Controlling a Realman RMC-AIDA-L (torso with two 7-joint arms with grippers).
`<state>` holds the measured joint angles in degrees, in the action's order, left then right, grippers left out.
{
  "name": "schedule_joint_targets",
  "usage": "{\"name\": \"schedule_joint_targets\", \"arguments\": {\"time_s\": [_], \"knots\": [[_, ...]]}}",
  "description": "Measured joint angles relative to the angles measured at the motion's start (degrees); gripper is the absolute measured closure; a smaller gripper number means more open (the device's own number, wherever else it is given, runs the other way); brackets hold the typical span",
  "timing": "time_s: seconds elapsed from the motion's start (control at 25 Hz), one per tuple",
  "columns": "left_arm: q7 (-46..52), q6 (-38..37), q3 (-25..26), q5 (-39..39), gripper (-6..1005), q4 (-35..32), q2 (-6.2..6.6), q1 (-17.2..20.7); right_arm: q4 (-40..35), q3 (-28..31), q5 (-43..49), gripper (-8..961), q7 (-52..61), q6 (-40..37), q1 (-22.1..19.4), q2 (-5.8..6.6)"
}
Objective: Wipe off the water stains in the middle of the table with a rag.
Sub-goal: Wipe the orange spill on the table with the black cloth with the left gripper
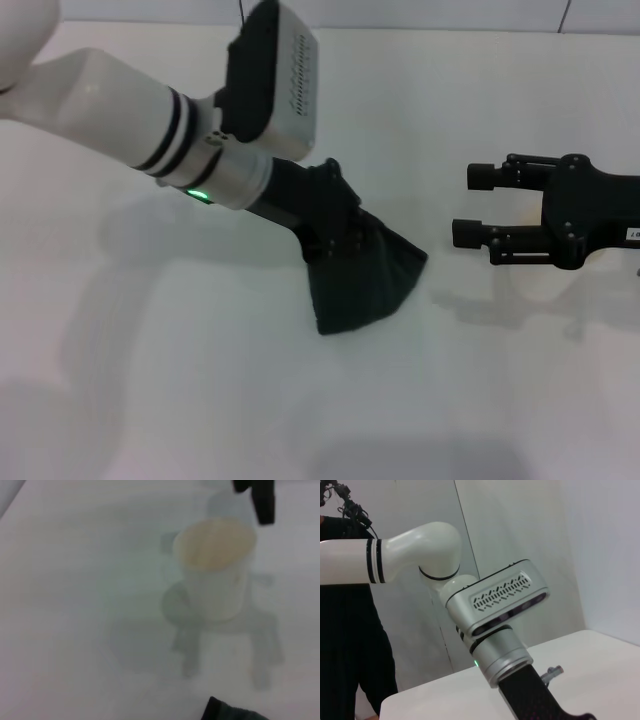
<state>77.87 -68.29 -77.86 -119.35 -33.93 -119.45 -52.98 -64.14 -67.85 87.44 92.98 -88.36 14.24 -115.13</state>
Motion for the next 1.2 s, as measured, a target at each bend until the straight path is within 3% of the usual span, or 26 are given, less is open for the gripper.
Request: {"name": "schedule_joint_targets", "arguments": {"time_s": [0.48,1.0,1.2], "knots": [[-0.4,4.8,-10.2,7.8,916,1.5,-0.16,0.8,0.1,-0.5,0.0,188,0.0,-0.2,0.0,0.0],[-0.1,8.3,-9.7,6.5,916,3.2,0.42,1.8,0.1,-1.3,-0.4,188,0.0,-0.1,0.0,0.0],[0.3,8.8,-3.4,1.6,916,3.5,1.0,2.3,0.2,-1.3,-0.4,188,0.0,-0.3,-0.2,0.0]]}}
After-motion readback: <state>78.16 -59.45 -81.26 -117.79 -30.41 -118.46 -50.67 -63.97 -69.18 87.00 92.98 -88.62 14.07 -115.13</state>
